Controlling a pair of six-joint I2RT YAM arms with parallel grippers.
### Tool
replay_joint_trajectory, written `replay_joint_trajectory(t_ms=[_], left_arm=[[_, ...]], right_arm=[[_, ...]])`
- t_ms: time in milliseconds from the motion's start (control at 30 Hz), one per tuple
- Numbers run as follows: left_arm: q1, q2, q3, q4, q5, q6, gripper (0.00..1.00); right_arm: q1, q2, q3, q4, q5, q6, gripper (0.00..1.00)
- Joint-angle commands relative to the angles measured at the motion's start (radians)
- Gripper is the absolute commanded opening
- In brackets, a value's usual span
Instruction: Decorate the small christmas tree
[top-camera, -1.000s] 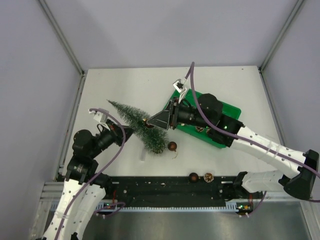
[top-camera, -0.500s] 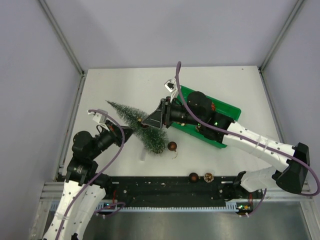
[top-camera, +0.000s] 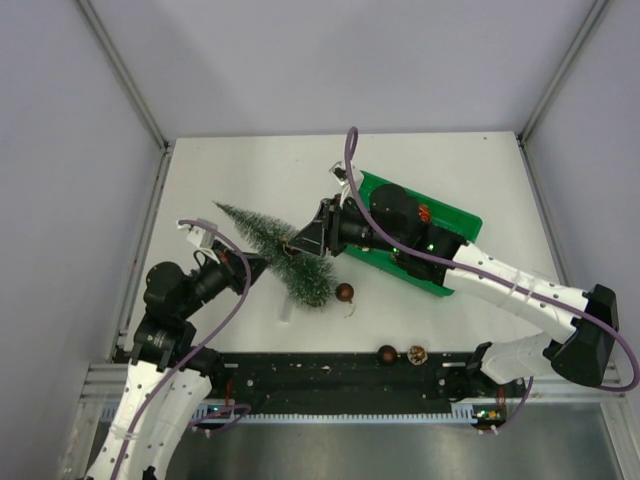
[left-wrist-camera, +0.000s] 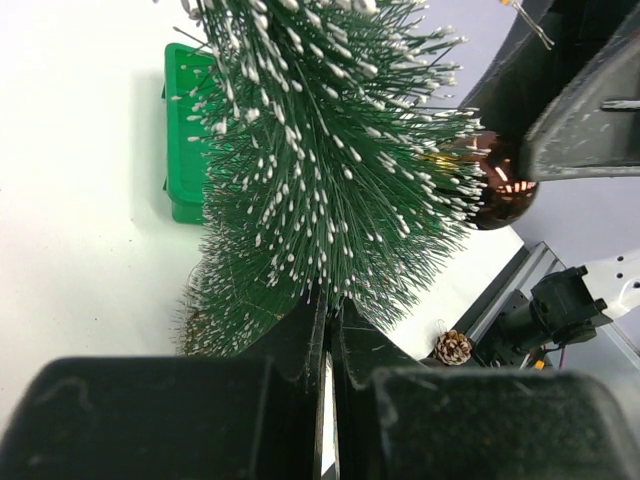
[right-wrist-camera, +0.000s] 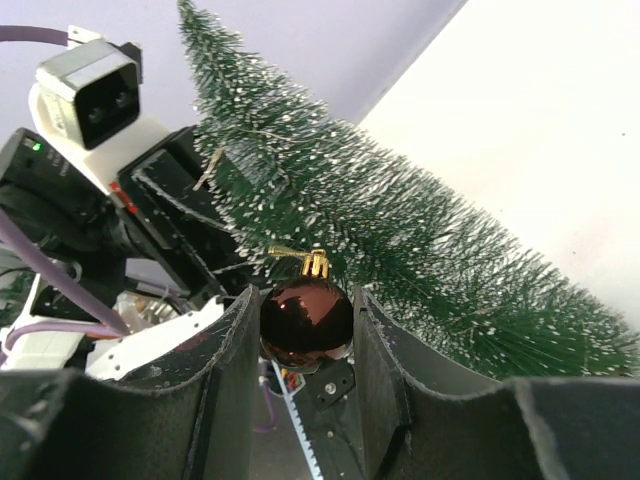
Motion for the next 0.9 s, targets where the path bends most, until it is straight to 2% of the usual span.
replay_joint_trajectory(t_ms=[0, 567, 867], left_arm=[[0.001, -0.011, 0.04, 0.042, 0.045, 0.036, 0.0], [0.004, -0.01, 0.046, 0.037, 0.05, 0.062, 0.0], [0.004, -0.007, 0.039, 0.044, 0.056, 0.058, 0.0]], right_arm=[[0.011, -0.022, 0.032, -0.023, 0.054, -0.036, 0.21], [0.051, -0.052, 0.052, 0.006, 0.071, -0.028, 0.18], [0.052, -0.089, 0.056, -0.016, 0.135, -0.036, 0.18]])
